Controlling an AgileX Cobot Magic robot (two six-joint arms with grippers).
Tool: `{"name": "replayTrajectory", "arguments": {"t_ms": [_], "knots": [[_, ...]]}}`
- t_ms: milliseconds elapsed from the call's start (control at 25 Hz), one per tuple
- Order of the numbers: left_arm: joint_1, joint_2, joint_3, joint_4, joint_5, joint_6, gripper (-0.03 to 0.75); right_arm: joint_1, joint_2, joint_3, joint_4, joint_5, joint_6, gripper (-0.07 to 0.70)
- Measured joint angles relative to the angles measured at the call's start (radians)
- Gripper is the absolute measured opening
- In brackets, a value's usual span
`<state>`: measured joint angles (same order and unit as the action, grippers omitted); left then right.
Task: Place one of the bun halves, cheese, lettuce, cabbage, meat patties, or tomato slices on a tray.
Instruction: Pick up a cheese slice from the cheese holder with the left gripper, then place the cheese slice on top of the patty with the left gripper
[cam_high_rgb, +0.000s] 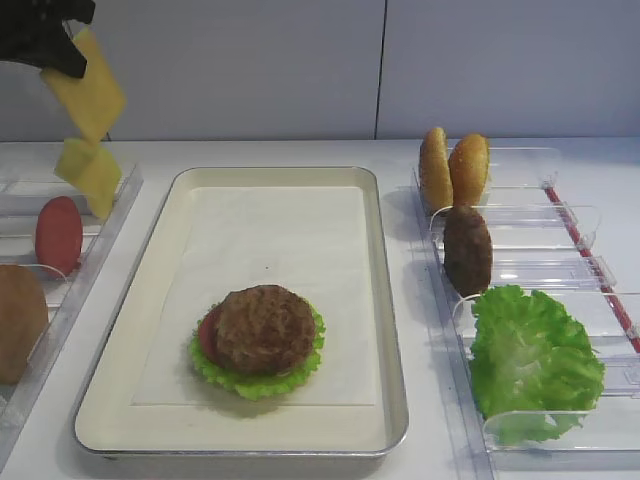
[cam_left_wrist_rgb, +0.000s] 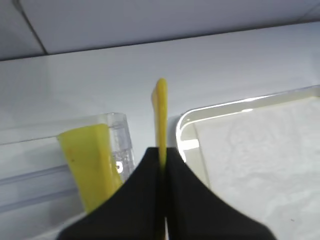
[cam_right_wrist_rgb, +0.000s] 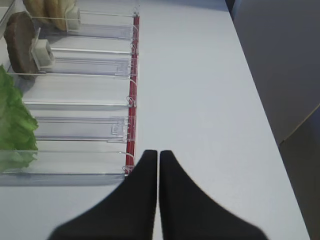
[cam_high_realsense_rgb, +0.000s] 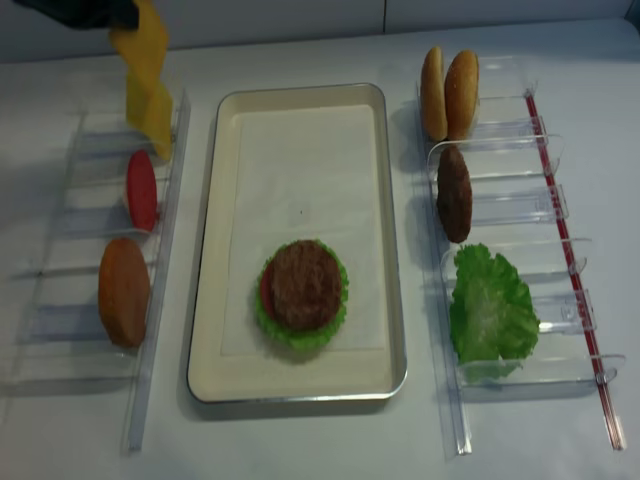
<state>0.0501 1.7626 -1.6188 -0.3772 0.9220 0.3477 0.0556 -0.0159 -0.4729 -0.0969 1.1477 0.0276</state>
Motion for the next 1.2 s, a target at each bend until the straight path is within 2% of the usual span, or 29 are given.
{"name": "replayTrajectory", "arguments": {"t_ms": [360,520,800,1200], "knots": [[0.000,-0.054,0.000,-0.129,0.115,-0.006,-0.024,0.000,0.000,0.000,0.000,0.000,0.000,0.413],[0.000,-0.082,0.045,-0.213,0.125,-0.020,-0.024,0.000,0.000,0.000,0.000,0.000,0.000,0.413],[0.000,-0.280,0.320,-0.342,0.032,0.019,-0.024,0.000,0.000,0.000,0.000,0.000,-0.009,0.413],[0.000,-0.516,0.687,-0.740,0.013,0.254,-0.024,0.000,0.000,0.000,0.000,0.000,-0.013,0.413]]}}
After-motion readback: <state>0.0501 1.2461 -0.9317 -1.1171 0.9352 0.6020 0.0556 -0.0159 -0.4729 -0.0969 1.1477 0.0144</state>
